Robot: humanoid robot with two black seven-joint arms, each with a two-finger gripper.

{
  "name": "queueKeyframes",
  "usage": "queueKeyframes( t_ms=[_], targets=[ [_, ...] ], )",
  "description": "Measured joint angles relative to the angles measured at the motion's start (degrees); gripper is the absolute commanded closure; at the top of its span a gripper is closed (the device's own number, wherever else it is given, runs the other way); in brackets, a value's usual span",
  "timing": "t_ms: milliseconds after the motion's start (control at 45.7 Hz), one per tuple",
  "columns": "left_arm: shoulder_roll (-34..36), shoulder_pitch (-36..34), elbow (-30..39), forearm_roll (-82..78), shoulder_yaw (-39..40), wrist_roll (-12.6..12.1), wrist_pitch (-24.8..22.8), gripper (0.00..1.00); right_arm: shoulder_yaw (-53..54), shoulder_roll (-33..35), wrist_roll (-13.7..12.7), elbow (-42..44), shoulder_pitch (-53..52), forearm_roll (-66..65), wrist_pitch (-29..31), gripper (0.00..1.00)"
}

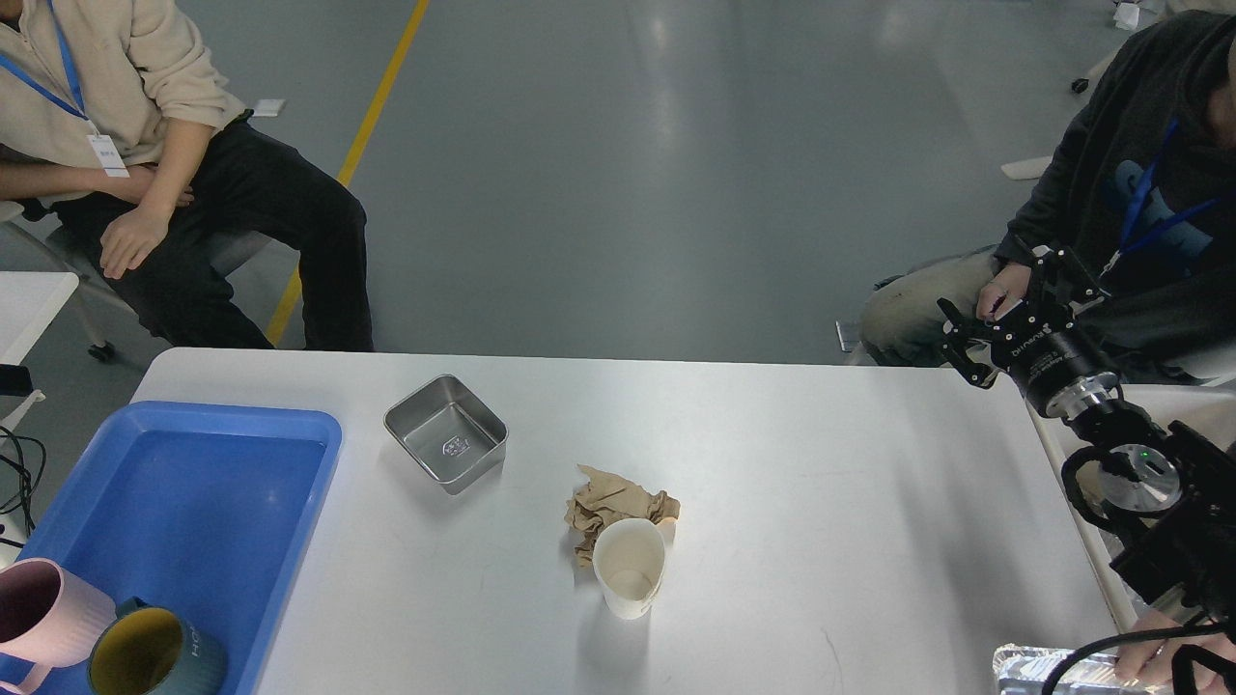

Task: Tidy desktop
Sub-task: 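Set the green mug down in the blue tray and release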

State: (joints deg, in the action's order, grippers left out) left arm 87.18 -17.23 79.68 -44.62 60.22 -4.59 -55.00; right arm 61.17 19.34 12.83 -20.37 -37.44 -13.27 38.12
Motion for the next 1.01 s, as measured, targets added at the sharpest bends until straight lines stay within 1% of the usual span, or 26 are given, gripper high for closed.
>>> queueKeyframes(
  t_ms=[372,700,1006],
  targets=[
    [-0.39,0.00,0.43,1.28,1.67,-0.07,0.00,0.03,0.00,0.06,0.00,-0.02,0.19,0.00,-0.01,0.00],
    [-0.64,-0.06,-1.57,1.45,1.82,-0.07,0.00,0.03,0.00,0.01,-0.01,-0.11,0.16,0.00,0.02,0.00],
    [-0.70,-0.08,-1.72,1.47,1.78,-0.07,0.00,0.03,0.00,0.08,-0.09,-0.71,0.01,0.00,0.02,0.00]
  ],
)
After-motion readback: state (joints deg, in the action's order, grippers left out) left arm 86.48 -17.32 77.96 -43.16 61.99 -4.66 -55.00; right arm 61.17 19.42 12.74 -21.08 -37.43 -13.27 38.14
